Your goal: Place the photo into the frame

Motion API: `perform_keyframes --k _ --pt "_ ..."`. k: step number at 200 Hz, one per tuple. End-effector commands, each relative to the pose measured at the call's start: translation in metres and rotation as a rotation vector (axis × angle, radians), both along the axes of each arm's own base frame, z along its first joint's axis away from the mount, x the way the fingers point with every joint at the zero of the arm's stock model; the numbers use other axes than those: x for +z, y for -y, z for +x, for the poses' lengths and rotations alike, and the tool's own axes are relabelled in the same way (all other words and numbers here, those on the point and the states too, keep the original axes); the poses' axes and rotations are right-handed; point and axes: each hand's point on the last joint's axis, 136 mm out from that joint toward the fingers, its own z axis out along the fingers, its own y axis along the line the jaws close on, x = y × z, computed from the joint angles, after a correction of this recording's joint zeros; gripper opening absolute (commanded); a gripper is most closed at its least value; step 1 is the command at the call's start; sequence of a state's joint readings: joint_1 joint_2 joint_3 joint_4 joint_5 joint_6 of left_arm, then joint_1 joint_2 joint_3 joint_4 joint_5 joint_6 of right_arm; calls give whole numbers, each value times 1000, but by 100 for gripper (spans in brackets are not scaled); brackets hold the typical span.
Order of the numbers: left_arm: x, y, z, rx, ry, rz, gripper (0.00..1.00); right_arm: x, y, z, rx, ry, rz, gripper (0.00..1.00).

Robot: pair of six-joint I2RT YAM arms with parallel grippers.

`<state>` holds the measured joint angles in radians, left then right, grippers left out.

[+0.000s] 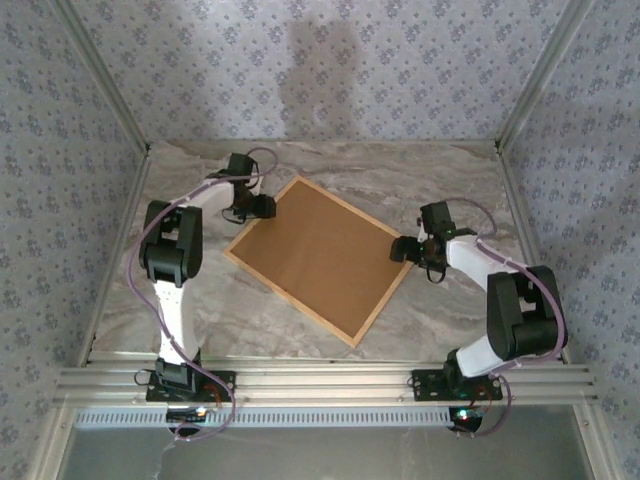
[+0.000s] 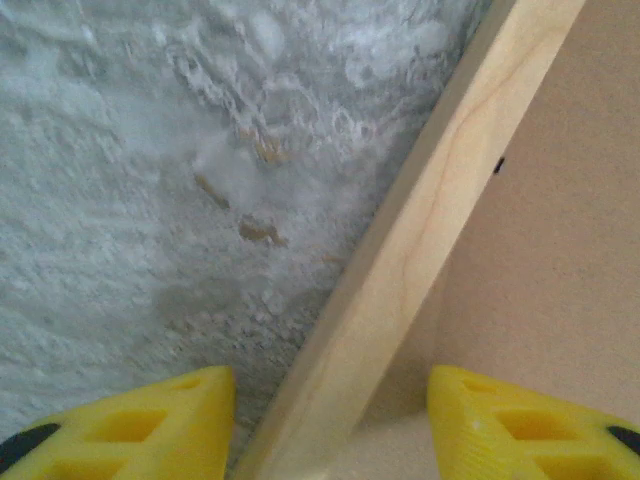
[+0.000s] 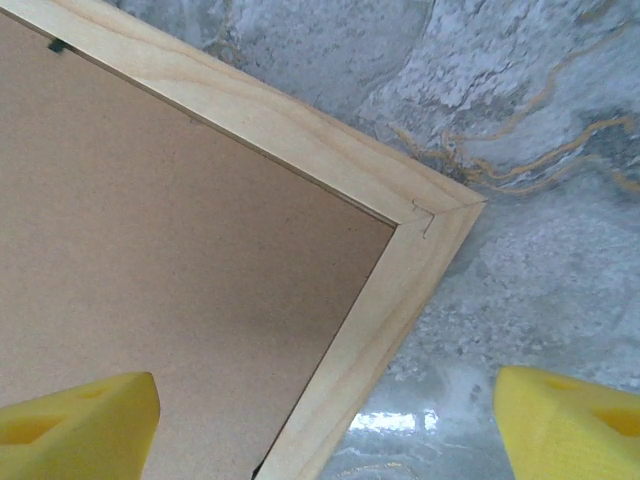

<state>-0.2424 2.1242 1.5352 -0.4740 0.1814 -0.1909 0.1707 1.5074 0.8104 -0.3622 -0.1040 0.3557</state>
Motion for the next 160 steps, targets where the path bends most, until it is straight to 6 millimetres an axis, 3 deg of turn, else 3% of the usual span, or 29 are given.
perform_keyframes --k 1,40,97,121,160 --pt "-13 -15 -38 37 -102 57 44 12 -6 13 -2 15 32 89" --pt "-11 -40 -79 132 -91 107 31 16 -6 10 18 -17 14 89" --pt "-25 -64 -151 239 -115 104 23 8 8 -19 32 -129 -72 83" --pt "-30 -67 -161 266 -105 93 21 1 22 -25 17 -167 -193 75" --pt "-37 -67 -166 270 -111 83 21 -6 18 -21 28 -188 -254 68"
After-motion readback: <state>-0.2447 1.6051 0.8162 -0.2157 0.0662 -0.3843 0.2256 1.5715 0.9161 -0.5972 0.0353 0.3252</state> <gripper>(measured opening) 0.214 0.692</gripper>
